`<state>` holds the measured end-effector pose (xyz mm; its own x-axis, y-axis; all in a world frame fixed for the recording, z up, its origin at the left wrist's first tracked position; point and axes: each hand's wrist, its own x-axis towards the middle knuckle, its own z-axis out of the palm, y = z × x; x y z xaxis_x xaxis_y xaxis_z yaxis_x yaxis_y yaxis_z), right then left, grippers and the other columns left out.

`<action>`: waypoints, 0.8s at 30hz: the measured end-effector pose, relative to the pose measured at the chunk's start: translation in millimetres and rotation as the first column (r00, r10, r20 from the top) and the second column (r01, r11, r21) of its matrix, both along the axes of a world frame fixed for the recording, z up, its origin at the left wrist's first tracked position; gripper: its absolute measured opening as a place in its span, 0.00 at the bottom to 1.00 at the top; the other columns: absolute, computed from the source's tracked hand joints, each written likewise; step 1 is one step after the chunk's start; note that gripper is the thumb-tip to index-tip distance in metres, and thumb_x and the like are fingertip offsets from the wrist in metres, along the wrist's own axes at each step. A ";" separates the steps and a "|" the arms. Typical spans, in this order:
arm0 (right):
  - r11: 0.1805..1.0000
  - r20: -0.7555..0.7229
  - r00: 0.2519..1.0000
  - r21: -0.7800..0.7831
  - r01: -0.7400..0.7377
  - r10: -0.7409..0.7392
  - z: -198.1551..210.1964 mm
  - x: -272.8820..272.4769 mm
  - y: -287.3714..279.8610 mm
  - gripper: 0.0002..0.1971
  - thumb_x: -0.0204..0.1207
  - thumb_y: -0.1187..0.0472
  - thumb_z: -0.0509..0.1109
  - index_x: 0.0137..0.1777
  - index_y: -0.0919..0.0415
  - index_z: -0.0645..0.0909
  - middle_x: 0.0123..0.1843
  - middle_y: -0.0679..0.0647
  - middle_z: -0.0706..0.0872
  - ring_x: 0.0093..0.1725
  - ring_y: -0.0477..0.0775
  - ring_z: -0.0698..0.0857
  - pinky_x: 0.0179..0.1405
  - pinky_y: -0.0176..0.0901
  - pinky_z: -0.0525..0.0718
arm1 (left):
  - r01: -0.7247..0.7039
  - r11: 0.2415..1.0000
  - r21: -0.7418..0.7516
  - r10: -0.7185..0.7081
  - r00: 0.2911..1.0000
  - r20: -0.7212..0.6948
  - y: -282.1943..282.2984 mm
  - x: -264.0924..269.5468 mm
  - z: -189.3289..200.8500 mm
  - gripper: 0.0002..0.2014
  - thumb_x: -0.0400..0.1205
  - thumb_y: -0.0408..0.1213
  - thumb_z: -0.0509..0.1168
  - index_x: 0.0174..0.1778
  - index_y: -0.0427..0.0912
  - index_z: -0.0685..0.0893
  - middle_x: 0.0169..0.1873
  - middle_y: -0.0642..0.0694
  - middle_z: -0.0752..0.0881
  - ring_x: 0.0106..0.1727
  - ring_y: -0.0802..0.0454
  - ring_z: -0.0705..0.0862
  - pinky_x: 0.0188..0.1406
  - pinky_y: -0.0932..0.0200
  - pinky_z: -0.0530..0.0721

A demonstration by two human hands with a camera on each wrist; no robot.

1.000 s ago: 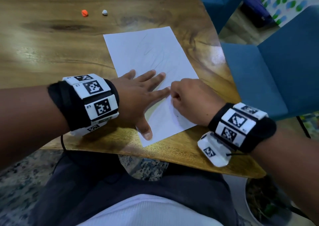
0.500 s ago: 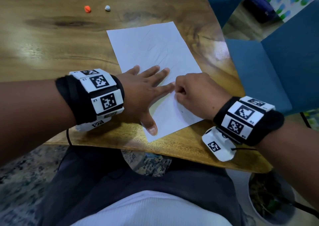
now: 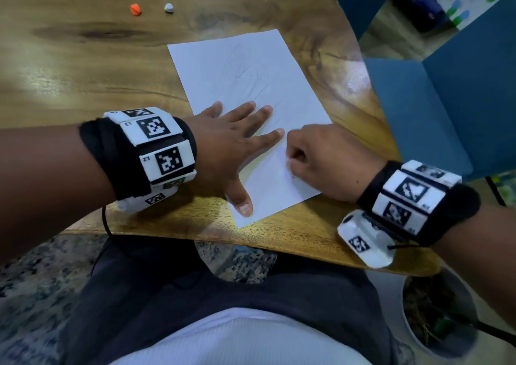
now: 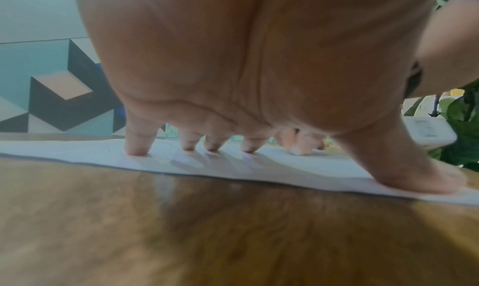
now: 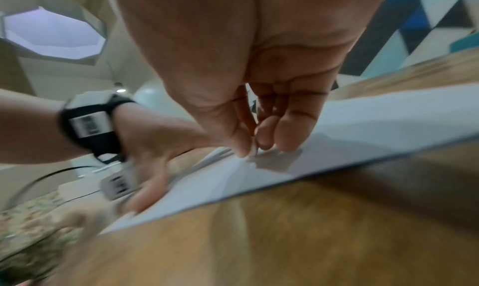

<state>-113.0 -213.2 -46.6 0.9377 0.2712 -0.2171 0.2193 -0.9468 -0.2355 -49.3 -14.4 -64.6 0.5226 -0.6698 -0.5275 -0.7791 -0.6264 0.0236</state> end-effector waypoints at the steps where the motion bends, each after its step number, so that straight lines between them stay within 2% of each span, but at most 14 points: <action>1: 0.998 -0.015 0.998 0.012 -0.059 0.059 -2.6 -10.5 6.2 0.05 0.79 0.56 0.63 0.45 0.55 0.79 0.43 0.52 0.82 0.44 0.58 0.81 0.45 0.55 0.82 | -0.004 1.000 -0.004 0.004 1.000 -0.004 0.0 -0.3 -0.2 0.70 0.62 0.83 0.66 0.85 0.60 0.25 0.85 0.48 0.23 0.87 0.47 0.26 0.86 0.29 0.44; 3: 0.983 -0.046 0.982 0.041 -0.181 0.183 -4.6 -31.7 18.8 0.07 0.80 0.55 0.61 0.45 0.55 0.78 0.43 0.53 0.80 0.42 0.59 0.80 0.43 0.56 0.81 | -0.004 1.000 -0.004 0.004 1.000 -0.006 0.1 -0.8 -0.6 0.70 0.62 0.83 0.66 0.85 0.61 0.25 0.85 0.49 0.23 0.87 0.46 0.25 0.86 0.28 0.44; 5: 0.978 -0.076 0.975 0.053 -0.204 0.207 -4.1 -36.3 22.2 0.06 0.80 0.55 0.61 0.44 0.55 0.77 0.42 0.52 0.80 0.41 0.58 0.80 0.42 0.56 0.81 | 0.002 1.000 0.000 -0.002 1.000 -0.002 0.1 -1.0 -0.7 0.70 0.61 0.83 0.66 0.85 0.61 0.25 0.85 0.48 0.23 0.87 0.46 0.25 0.86 0.28 0.44; 9: 0.999 -0.043 0.999 0.041 -0.008 0.010 -3.0 -1.1 2.6 0.04 0.79 0.57 0.65 0.43 0.55 0.77 0.42 0.51 0.83 0.44 0.57 0.82 0.45 0.53 0.82 | 0.014 1.000 -0.002 -0.014 1.000 0.010 0.1 0.8 -1.8 0.70 0.61 0.84 0.64 0.84 0.60 0.24 0.85 0.48 0.23 0.87 0.46 0.25 0.86 0.29 0.44; 14: 0.980 0.079 0.977 0.014 0.198 -0.199 -3.6 41.0 -20.6 0.05 0.78 0.58 0.65 0.45 0.56 0.81 0.41 0.50 0.85 0.46 0.55 0.82 0.37 0.45 0.76 | 0.000 1.000 -0.022 0.000 1.000 0.019 1.9 -0.5 -3.9 0.69 0.60 0.86 0.63 0.84 0.62 0.25 0.86 0.49 0.24 0.87 0.44 0.26 0.85 0.27 0.44; 16: 0.976 0.092 0.972 0.002 0.218 -0.217 -4.4 44.0 -21.1 0.05 0.79 0.58 0.65 0.46 0.56 0.81 0.41 0.50 0.85 0.47 0.55 0.82 0.35 0.44 0.76 | -0.006 0.999 -0.040 0.006 1.000 0.011 0.9 2.4 -0.2 0.67 0.59 0.87 0.59 0.86 0.64 0.30 0.87 0.51 0.28 0.88 0.44 0.31 0.85 0.26 0.48; 17: 0.976 0.094 0.972 0.001 0.216 -0.215 -4.4 43.3 -21.1 0.05 0.79 0.58 0.65 0.47 0.56 0.81 0.42 0.50 0.85 0.47 0.54 0.82 0.34 0.43 0.77 | -0.006 0.998 -0.060 0.007 1.000 0.004 0.0 6.7 3.9 0.65 0.58 0.89 0.54 0.87 0.65 0.34 0.89 0.52 0.33 0.89 0.44 0.36 0.84 0.27 0.53; 19: 0.980 0.094 0.976 0.022 0.195 -0.197 -4.6 42.4 -23.4 0.05 0.79 0.58 0.66 0.47 0.57 0.82 0.43 0.49 0.86 0.47 0.54 0.82 0.40 0.46 0.82 | -0.018 0.994 -0.112 0.019 1.000 0.006 -2.2 19.6 13.0 0.63 0.56 0.89 0.50 0.88 0.65 0.45 0.89 0.51 0.44 0.88 0.42 0.50 0.80 0.30 0.65; 21: 0.981 0.077 0.978 0.034 0.189 -0.191 -4.1 45.4 -27.6 0.05 0.79 0.57 0.66 0.45 0.56 0.82 0.41 0.48 0.86 0.47 0.53 0.83 0.46 0.50 0.84 | -0.028 0.993 -0.118 0.035 0.998 0.054 -2.1 33.4 15.2 0.62 0.58 0.88 0.57 0.88 0.65 0.47 0.89 0.49 0.46 0.86 0.41 0.55 0.79 0.34 0.67; 22: 0.980 0.067 0.978 0.026 0.196 -0.197 -3.6 47.6 -29.1 0.05 0.79 0.57 0.65 0.45 0.55 0.81 0.40 0.47 0.85 0.46 0.53 0.82 0.47 0.50 0.84 | -0.031 0.995 -0.091 0.038 0.996 0.081 -1.2 38.1 12.9 0.64 0.58 0.87 0.60 0.88 0.66 0.44 0.89 0.48 0.44 0.87 0.40 0.53 0.81 0.33 0.64; 24: 0.976 0.045 0.975 0.007 0.217 -0.217 -4.1 51.8 -31.8 0.05 0.78 0.55 0.64 0.44 0.53 0.79 0.39 0.46 0.84 0.45 0.52 0.82 0.45 0.50 0.84 | -0.046 0.999 -0.028 0.048 0.996 0.079 1.6 40.8 5.4 0.68 0.55 0.88 0.61 0.86 0.67 0.36 0.89 0.46 0.35 0.89 0.40 0.41 0.84 0.29 0.54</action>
